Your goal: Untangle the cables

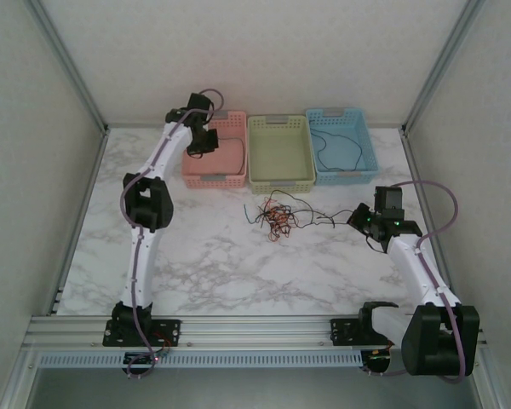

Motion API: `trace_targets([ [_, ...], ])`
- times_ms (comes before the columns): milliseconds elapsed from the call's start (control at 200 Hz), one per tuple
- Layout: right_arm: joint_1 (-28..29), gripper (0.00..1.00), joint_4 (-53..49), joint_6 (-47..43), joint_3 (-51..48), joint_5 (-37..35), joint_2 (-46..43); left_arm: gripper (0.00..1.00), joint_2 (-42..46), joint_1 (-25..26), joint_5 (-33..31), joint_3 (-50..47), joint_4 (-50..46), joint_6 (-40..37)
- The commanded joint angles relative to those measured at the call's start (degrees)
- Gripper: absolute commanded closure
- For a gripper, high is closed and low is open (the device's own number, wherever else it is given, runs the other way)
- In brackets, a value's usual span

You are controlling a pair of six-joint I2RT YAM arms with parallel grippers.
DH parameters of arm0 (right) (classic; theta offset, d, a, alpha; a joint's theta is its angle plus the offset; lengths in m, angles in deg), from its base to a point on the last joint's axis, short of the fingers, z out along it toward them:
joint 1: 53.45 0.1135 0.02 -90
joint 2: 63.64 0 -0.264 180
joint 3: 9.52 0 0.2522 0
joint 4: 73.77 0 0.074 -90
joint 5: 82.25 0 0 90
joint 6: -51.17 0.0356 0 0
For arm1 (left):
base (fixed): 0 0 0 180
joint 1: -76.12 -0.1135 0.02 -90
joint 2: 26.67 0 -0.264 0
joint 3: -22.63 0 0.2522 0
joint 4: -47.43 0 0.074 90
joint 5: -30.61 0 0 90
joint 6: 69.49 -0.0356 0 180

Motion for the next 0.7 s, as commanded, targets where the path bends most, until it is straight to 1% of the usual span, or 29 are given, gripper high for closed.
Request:
trace_targets([
  [0, 0.6, 1.0, -0.5, -0.5, 0.2, 0.7, -0.6, 1.0, -2.4, -0.4, -0.7, 4.8, -5.7, -1.6],
  [205, 0.7, 1.0, -0.5, -0.6, 0.2, 0.8, -0.4, 1.0, -4.5, -1.1, -0.2, 5.8, -7.0, -2.4],
  [280, 0.7, 1.0, -0.4, -0.7, 0.2, 0.6, -0.4, 0.82, -4.0, -1.1, 0.4, 5.6, -7.6, -2.9],
  [325, 0.7, 1.0, -0.4, -0.7, 0.2, 0.5, -0.3, 0.68, -3.3, -1.1, 0.7, 5.5, -8.1, -3.2],
  [420, 0.7, 1.0, -0.5, -0.6, 0.2, 0.3, -0.7, 0.55, -0.2, -0.8, -0.1, 3.6, -7.0, -3.5],
  [516, 0.7, 1.0, -0.5, -0.6, 0.2, 0.3, -0.9, 0.49, 2.4, -0.5, 1.6, 3.4, -6.3, -4.2],
  [696, 0.8, 1.0, -0.5, -0.6, 0.2, 0.4, -0.8, 0.42, 6.8, -0.3, 0.1, 2.8, -6.6, -4.0],
])
